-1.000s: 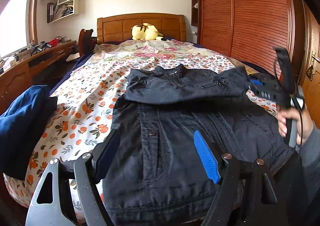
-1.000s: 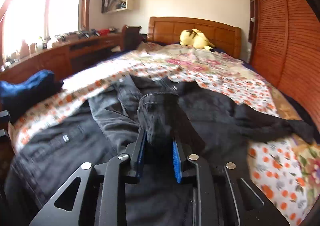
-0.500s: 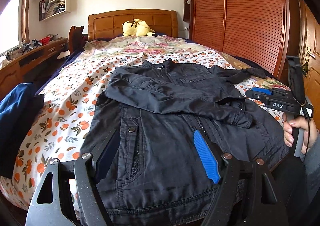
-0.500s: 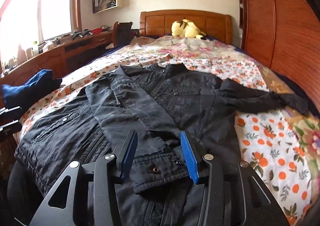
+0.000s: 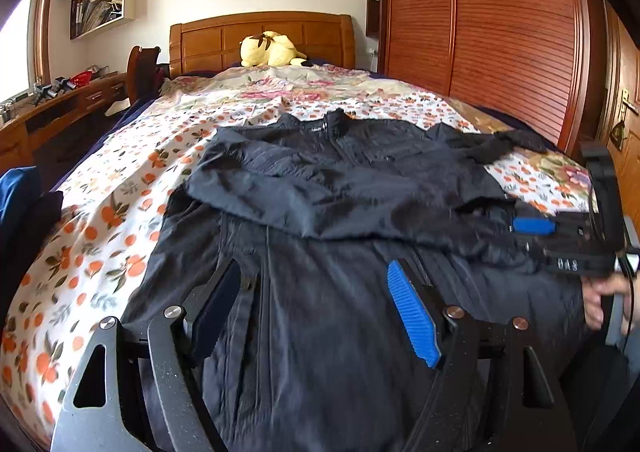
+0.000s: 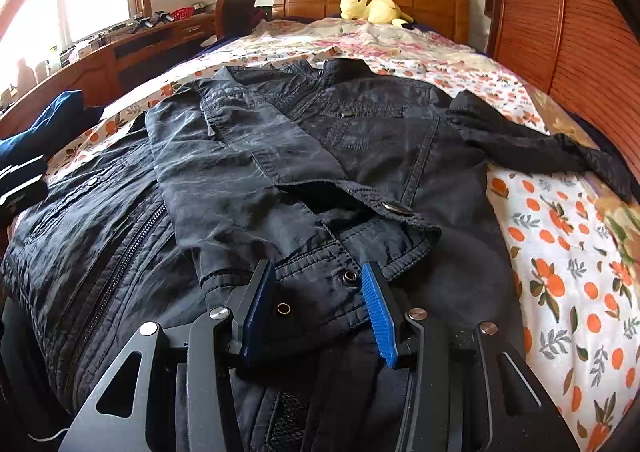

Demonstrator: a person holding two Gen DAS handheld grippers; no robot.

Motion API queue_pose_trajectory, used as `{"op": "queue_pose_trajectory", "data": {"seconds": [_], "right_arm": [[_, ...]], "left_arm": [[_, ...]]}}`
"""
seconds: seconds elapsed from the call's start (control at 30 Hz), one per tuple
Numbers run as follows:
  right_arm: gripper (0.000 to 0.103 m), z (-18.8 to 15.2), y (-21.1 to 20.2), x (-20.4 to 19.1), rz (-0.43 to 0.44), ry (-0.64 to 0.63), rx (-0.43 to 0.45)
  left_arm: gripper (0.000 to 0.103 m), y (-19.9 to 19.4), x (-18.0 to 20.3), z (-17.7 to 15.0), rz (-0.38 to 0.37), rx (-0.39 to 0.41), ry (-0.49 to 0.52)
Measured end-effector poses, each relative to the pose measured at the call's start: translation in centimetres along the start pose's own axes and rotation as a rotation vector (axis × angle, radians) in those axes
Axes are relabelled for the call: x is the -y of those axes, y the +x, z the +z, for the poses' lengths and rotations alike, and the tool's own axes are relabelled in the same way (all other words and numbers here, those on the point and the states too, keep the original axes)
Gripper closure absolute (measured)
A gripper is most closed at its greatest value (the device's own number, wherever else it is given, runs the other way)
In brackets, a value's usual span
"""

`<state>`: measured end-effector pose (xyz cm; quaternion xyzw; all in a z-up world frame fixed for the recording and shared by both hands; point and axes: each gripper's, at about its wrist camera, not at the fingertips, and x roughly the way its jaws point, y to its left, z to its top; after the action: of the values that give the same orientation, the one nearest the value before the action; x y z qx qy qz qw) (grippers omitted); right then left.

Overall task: Fold large clothes
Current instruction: 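Open the right tool and move it to the other sleeve's cuff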

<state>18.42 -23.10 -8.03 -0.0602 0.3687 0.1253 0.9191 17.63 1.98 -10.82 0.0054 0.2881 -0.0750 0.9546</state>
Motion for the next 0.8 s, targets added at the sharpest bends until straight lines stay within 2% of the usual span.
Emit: {"op": "queue_pose_trajectory", "data": {"seconds": [0.27,0.6,0.8], "right_arm": [[0.056,-0.5,0.9,0.0,0.004,-0.002,0.01],[0.056,-0.9,1.0,0.2,0.013,0.009,0.034],[0.056,-0.9,0.5,0.1,0.002,0.017,0.057]], "left_arm": [[0.026,3.1,0.6,1.9,-0.008,0.035,0.013],[0.026,6.0,0.8,0.5,-0.028,-0.006,0.0],[0.026,5.7,0.7,-0.1,-0.028,0.026,-0.005]]}}
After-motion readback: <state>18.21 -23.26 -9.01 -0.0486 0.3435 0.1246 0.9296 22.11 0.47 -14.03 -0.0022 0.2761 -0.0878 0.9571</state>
